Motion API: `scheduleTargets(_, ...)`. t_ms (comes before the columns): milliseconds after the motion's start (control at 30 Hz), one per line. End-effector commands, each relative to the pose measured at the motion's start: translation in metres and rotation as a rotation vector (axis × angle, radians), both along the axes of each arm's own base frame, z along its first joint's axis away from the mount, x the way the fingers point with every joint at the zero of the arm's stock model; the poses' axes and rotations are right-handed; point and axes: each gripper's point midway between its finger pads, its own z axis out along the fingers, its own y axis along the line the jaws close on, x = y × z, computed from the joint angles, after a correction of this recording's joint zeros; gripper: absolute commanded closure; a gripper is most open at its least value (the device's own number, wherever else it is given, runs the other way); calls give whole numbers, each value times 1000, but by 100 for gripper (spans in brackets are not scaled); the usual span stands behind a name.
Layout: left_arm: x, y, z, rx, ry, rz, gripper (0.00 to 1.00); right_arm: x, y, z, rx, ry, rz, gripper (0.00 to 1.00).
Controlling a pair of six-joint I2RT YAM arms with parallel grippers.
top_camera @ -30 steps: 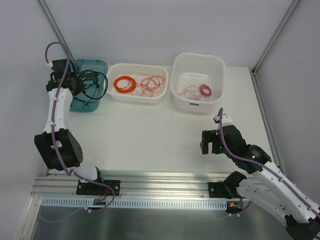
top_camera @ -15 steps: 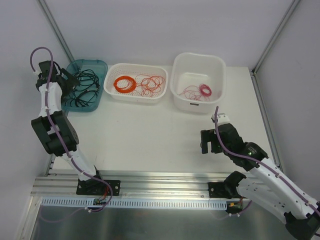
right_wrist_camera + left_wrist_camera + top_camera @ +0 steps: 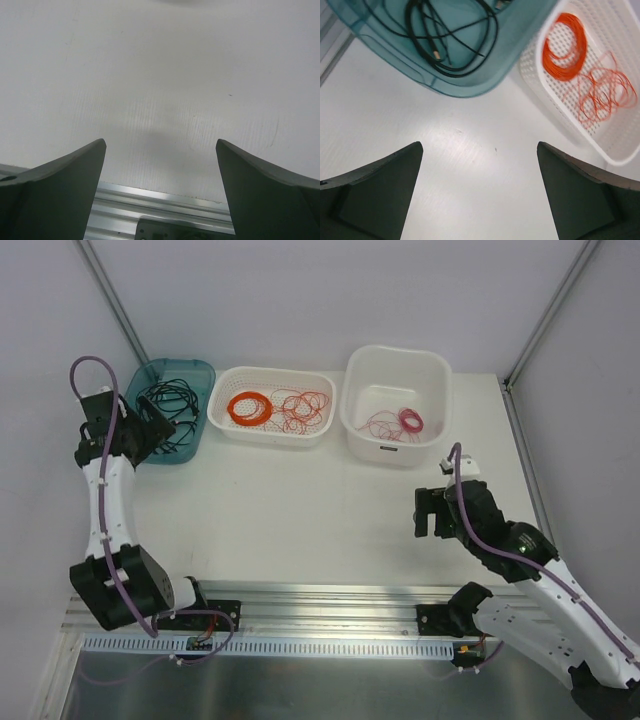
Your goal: Untangle the cables
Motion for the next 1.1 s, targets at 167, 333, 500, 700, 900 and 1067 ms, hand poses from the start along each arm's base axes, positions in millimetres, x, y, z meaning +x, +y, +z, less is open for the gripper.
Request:
scheduleTargets(167,-54,-91,92,283,-322,-339,1,-11,-61,59,-104,-124,-194,3)
scheduleTargets(333,-124,-102,130,359,-514,-339,1,-25,-89,91,-44,-222,-297,3)
scheduleTargets(500,-176,-89,104,382,-446,-233,1,-46,-117,108,20,-331,-351,3)
scheduleTargets(700,-205,-90,82,373,-487,-207,1,-68,-149,114,61,-457,-388,3)
scheduleTargets(900,-242,-86,101,426,-651,-187,1,-81,-160,106,129,-513,-395,3)
scheduleTargets(1067,-264,-85,106,442,-743,-171,1,-88,-161,100,190,-552,-380,3)
